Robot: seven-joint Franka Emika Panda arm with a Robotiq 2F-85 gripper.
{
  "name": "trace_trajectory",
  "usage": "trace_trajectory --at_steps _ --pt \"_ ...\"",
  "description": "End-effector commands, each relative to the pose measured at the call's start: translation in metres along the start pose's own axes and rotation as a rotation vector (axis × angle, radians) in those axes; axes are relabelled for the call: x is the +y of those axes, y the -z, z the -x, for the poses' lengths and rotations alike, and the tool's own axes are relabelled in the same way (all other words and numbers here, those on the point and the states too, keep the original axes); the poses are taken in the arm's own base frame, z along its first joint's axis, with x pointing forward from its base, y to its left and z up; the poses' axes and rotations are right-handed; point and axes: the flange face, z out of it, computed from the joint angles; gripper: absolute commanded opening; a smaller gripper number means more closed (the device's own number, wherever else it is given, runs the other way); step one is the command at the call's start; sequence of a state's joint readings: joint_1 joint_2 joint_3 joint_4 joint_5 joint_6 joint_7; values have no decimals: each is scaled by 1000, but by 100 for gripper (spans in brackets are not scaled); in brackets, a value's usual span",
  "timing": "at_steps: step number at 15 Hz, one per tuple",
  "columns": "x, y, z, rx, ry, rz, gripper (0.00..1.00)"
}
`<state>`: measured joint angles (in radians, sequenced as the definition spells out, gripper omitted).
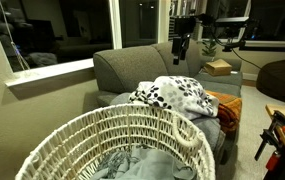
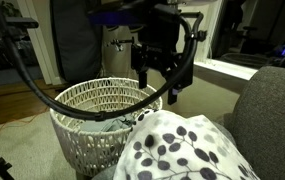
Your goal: Put the white and black blanket in the white basket
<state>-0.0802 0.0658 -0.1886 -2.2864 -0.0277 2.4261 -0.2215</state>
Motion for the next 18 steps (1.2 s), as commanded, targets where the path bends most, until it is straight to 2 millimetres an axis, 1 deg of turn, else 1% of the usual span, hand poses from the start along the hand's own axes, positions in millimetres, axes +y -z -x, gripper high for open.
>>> trace_trajectory --at_steps 1,9,18 --pt "-5 -8 -4 9 -27 11 100" --pt "-17 -21 -12 8 -97 12 100" --pt "-20 -34 -37 35 -144 29 100"
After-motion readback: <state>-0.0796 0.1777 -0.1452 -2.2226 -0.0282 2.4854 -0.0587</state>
